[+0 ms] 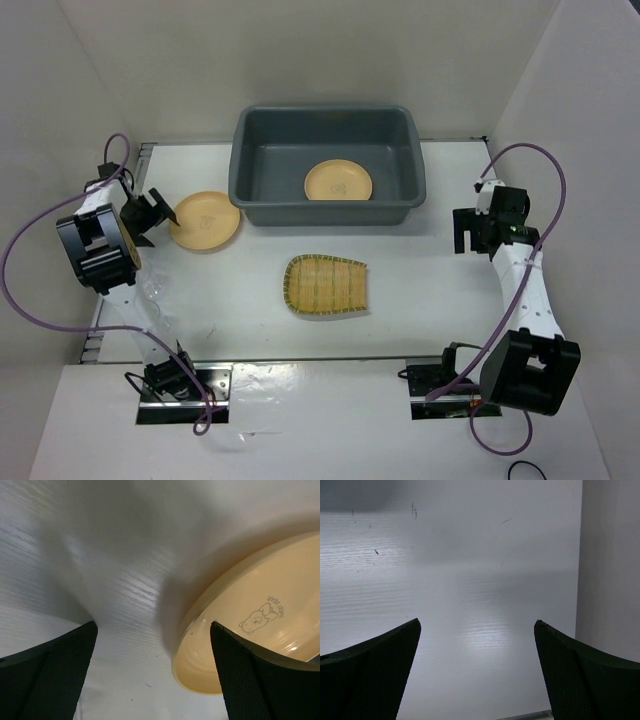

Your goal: Place the mixed dishes into the plastic bin

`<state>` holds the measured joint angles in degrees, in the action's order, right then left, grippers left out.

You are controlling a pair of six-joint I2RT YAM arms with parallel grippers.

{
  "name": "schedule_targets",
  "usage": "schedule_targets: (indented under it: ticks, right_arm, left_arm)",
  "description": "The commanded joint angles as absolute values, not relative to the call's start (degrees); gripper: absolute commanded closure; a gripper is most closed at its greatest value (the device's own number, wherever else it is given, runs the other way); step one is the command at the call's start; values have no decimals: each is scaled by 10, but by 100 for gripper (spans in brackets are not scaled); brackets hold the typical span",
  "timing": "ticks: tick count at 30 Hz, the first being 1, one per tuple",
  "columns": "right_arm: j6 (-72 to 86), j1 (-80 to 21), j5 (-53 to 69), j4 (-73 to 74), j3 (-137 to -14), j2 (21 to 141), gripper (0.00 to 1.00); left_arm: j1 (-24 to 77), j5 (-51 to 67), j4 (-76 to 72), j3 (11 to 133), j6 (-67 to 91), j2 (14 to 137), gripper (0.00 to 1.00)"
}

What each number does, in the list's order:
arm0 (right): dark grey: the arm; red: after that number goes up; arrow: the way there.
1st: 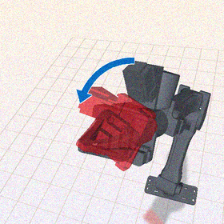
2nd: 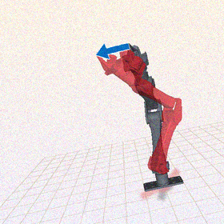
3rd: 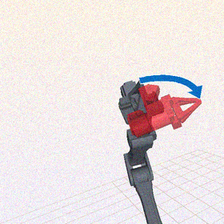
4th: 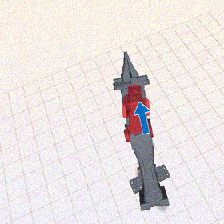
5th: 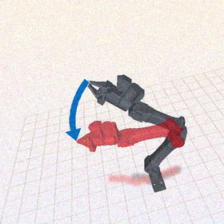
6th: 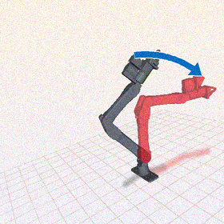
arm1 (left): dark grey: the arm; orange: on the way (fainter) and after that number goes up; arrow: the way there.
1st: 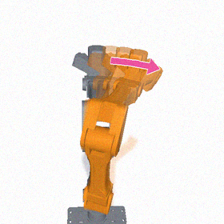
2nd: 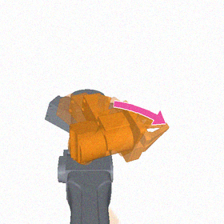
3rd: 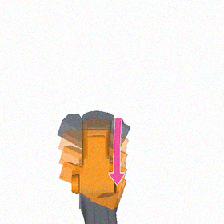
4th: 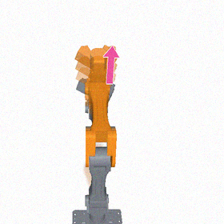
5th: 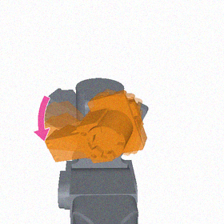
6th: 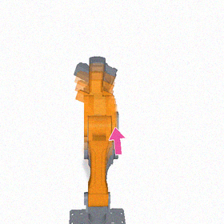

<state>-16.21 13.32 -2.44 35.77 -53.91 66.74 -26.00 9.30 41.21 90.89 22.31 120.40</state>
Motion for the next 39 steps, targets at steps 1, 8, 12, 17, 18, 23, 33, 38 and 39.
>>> schedule_targets:
  ticks: [1,8,12,17,18,23,33,38,39]
  right_arm:
    - [-171,151,-5,339,-540,650,2]
    - [-171,170,0,339,-540,644,2]
    - [-176,170,6,339,-540,639,2]
    - [-176,170,6,339,-540,639,2]
    - [-176,170,6,339,-540,639,2]
    - [-176,170,11,339,-540,634,2]
    - [-176,175,17,334,-540,646,2]
    - [-176,175,24,334,-540,656,2]
    - [-176,170,24,334,-540,657,2]
  left_arm:
    - [-262,112,403,902,201,1218,0]
    - [-229,56,423,926,185,1250,9]
    - [-207,33,429,932,179,1261,15]
    - [-200,34,429,937,174,1261,47]
    - [-200,34,429,937,174,1261,50]
    - [-200,27,439,947,174,1260,96]
    - [-221,-44,518,1170,336,1075,100]
    - [-232,72,354,1008,493,942,100]
    - [-222,94,339,1003,508,935,100]
